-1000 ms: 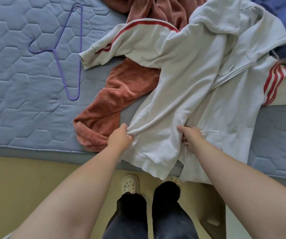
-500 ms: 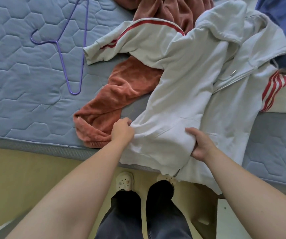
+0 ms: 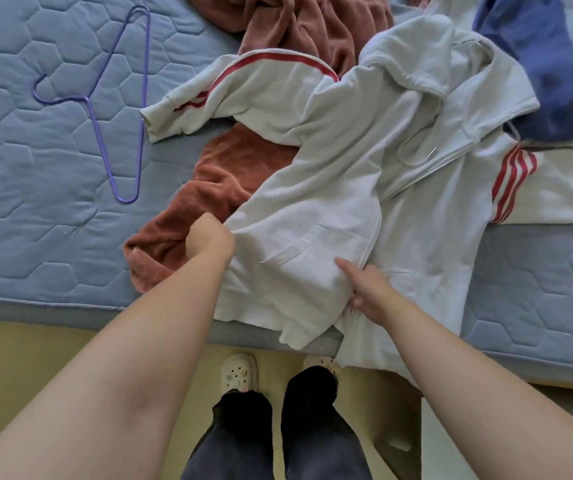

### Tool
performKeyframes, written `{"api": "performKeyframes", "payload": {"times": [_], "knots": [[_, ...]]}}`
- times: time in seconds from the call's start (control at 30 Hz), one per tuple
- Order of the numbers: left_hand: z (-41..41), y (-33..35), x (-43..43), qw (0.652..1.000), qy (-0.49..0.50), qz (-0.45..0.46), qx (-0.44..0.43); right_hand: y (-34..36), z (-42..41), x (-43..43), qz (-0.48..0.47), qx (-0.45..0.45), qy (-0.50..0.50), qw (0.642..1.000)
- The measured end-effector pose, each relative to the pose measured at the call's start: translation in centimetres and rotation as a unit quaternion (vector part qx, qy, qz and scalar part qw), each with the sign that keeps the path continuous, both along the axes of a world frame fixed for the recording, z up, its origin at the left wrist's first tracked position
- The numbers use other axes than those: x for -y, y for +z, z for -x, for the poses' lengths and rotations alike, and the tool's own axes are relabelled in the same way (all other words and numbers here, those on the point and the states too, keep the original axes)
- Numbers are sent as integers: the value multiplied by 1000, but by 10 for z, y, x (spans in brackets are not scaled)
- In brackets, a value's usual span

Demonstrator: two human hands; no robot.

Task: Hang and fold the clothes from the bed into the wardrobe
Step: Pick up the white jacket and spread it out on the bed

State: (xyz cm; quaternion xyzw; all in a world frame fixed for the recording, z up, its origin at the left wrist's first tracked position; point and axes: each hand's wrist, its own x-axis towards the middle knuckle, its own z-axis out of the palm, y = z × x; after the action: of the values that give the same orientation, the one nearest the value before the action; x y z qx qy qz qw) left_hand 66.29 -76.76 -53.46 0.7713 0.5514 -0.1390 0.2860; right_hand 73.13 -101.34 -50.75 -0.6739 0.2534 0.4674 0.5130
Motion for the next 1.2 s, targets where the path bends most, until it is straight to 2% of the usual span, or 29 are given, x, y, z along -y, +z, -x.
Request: {"api": "performKeyframes", "payload": {"times": [0.03, 0.1, 0.17, 0.23, 0.33, 0.4, 0.5, 0.6, 0.67, 0.77, 0.8, 0.83, 0.87, 0.93, 1.03, 1.1, 1.13, 1.2], "knots": [[-4, 4, 5, 999, -41, -20, -2, 0, 1, 6, 21, -17, 101, 995], [-14, 9, 22, 987, -141, -70, 37, -5, 0, 23, 89, -1, 276, 957], [-27, 13, 48, 960, -238, -90, 114, -13, -14, 36, 163, 95, 307, 933], [-41, 16, 79, 923, -331, -59, 188, -17, -37, 43, 214, 190, 312, 906], [-61, 11, 123, 878, -423, -3, 225, -20, -88, 50, 253, 284, 295, 876], [-76, 3, 148, 887, -407, 31, 216, -18, -130, 51, 259, 320, 218, 885], [-106, -8, 174, 912, -356, 85, 187, -10, -185, 46, 191, 272, 28, 943], [-133, -19, 185, 923, -342, 116, 133, -9, -221, 37, 142, 192, -3, 971], [-147, -25, 188, 940, -299, 119, 112, -3, -240, 32, 171, 206, -8, 963], [-166, -28, 187, 963, -242, 77, 90, 8, -280, 35, 286, 381, -55, 877], [-170, -29, 185, 966, -241, 56, 73, 12, -289, 35, 291, 407, -69, 863], [-172, -29, 182, 967, -245, 36, 53, 12, -295, 36, 280, 399, -72, 870], [-174, -30, 179, 967, -250, 18, 34, 9, -298, 37, 267, 358, -64, 892], [-174, -34, 171, 968, -252, -5, 7, -3, -289, 36, 244, 235, -43, 940], [-175, -40, 158, 977, -214, 1, 16, -20, -269, 37, 235, 135, -59, 961], [-176, -37, 147, 981, -173, 38, 77, -23, -264, 36, 208, 133, -102, 964], [-177, -33, 142, 979, -147, 79, 118, -21, -265, 33, 190, 164, -128, 959], [-176, -26, 132, 957, -94, 202, 184, -12, -276, 30, 197, 307, -154, 918]]}}
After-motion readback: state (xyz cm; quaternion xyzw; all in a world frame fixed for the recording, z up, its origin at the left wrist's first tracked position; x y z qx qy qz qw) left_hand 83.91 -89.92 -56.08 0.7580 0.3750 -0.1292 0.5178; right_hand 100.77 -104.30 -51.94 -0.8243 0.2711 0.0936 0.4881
